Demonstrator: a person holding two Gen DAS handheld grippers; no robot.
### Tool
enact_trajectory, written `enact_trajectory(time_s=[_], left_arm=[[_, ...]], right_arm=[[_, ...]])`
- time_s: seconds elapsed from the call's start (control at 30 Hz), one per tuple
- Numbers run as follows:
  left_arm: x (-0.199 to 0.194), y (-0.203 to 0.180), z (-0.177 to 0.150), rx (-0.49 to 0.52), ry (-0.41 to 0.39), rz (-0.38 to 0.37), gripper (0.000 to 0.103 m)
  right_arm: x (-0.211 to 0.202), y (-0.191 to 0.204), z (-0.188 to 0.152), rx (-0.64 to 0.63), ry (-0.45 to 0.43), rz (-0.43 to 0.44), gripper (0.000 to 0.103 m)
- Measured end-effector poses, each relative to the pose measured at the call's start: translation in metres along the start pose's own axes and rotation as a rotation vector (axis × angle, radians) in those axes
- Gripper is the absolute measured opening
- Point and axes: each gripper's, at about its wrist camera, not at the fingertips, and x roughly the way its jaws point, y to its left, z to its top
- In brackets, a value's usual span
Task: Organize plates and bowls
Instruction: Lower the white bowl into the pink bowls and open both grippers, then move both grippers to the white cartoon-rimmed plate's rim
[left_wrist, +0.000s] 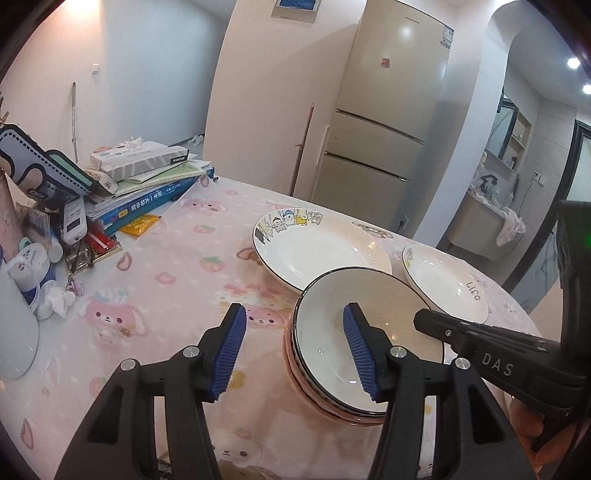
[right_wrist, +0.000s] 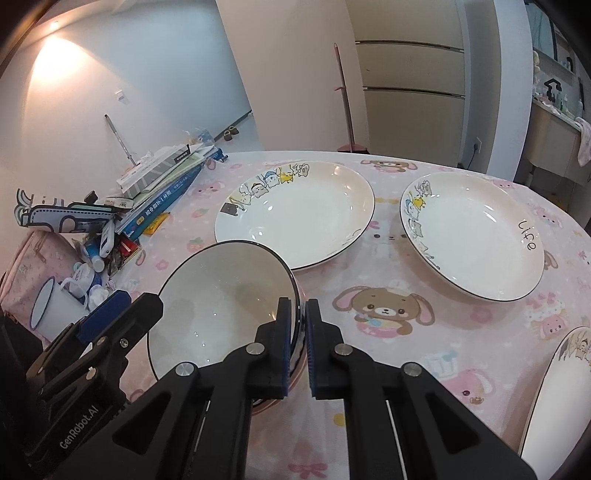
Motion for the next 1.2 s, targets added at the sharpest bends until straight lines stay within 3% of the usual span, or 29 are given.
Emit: enact_trajectory(time_s=[0.27,0.43,0.57,0.7,0.77,0.9,1.0,1.07,1.2], left_arm=[[0.004,-0.002,-0.002,0.008,0.01,0.02,0.057],[-0.006,-0.004,-0.001,0.021,-0.038,0.011,0.061],[-0.018,-0.01,0.001,0.055,-0.11,-0.002,0.072],[-0.034,-0.015,0.002,0.079,-0.189,-0.008,0.076],[-0.047,-0.019,0.0,0.093,-0.268,0.015,0.088],[-0.075,-0.024,0.0,0.096,-0.397,0.012,0.091],[-0.088,-0.033,0.004,0.142,-0.435,0.03,0.093],[-0.097,-0.04,0.01,0.179,-0.449,0.041,0.103],[-0.122,-0.051,0.027,0.204,-0.487,0.01,0.103]], right_arm=[[0.002,0.007,0.0,-0.06,0.005,-0.028,0.007],[-0.004,0.009,-0.001,-0.075,-0.011,-0.037,0.007],[-0.018,0.011,0.002,-0.088,-0.068,-0.032,0.008],[-0.03,0.02,0.002,-0.112,-0.105,-0.032,0.01],[-0.036,0.023,0.002,-0.124,-0.122,-0.027,0.013],[-0.051,0.022,0.006,-0.125,-0.169,-0.033,0.021],[-0.066,0.017,0.011,-0.113,-0.221,-0.048,0.028],[-0.078,0.015,0.015,-0.111,-0.259,-0.067,0.032],[-0.105,0.01,0.026,-0.101,-0.329,-0.08,0.037]])
